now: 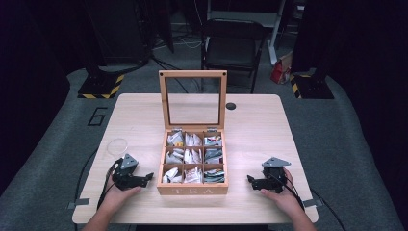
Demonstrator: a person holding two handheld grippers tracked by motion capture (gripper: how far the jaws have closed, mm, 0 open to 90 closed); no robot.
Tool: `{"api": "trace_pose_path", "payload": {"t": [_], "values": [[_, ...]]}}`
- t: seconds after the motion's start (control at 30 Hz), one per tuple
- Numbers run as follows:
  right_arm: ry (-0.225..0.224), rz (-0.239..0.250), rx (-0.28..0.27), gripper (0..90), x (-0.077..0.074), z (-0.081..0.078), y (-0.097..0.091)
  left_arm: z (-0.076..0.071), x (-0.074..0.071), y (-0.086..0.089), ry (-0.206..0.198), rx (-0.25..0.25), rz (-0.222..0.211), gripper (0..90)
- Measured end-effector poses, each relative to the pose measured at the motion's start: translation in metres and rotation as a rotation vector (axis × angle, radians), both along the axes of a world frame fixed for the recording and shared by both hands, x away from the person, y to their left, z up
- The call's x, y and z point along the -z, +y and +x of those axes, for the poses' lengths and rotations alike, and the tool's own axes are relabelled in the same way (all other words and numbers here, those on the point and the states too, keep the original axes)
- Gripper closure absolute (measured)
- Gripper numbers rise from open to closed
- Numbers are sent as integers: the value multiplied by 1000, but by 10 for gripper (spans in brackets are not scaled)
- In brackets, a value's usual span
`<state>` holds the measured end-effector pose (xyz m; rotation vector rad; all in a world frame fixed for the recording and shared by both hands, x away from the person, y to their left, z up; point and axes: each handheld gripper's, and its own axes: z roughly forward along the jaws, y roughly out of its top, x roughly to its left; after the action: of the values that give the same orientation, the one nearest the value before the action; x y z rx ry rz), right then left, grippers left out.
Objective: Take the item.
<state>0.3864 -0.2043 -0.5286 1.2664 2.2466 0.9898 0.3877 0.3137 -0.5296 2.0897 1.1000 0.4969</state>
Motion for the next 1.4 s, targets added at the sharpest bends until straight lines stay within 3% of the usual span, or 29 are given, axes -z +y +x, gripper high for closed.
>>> {"api": "trace_pose_path", "payload": {"t": [0.67, 0.93, 0.97, 1.1, 1.13, 1.3, 1.4], "values": [[0, -1, 0, 84, 0, 0, 0, -1, 0, 1, 8, 3, -9, 152], [-2, -5, -2, 84, 0, 0, 0, 0, -1, 2, -3, 14, 9, 162], [1, 0, 0, 84, 0, 0, 0, -1, 0, 1, -3, -5, -15, 175], [-4, -7, -3, 84, 0, 0, -1, -1, -2, 4, -4, 8, -7, 233], [-4, -7, -3, 84, 0, 0, -1, -2, -3, 4, 13, -1, -29, 257], [-4, -11, -3, 84, 0, 0, -1, -6, -12, 4, -8, 8, -39, 286], [-5, -9, 2, 84, 0, 0, 0, -10, -19, 3, -23, 17, -68, 345]]}}
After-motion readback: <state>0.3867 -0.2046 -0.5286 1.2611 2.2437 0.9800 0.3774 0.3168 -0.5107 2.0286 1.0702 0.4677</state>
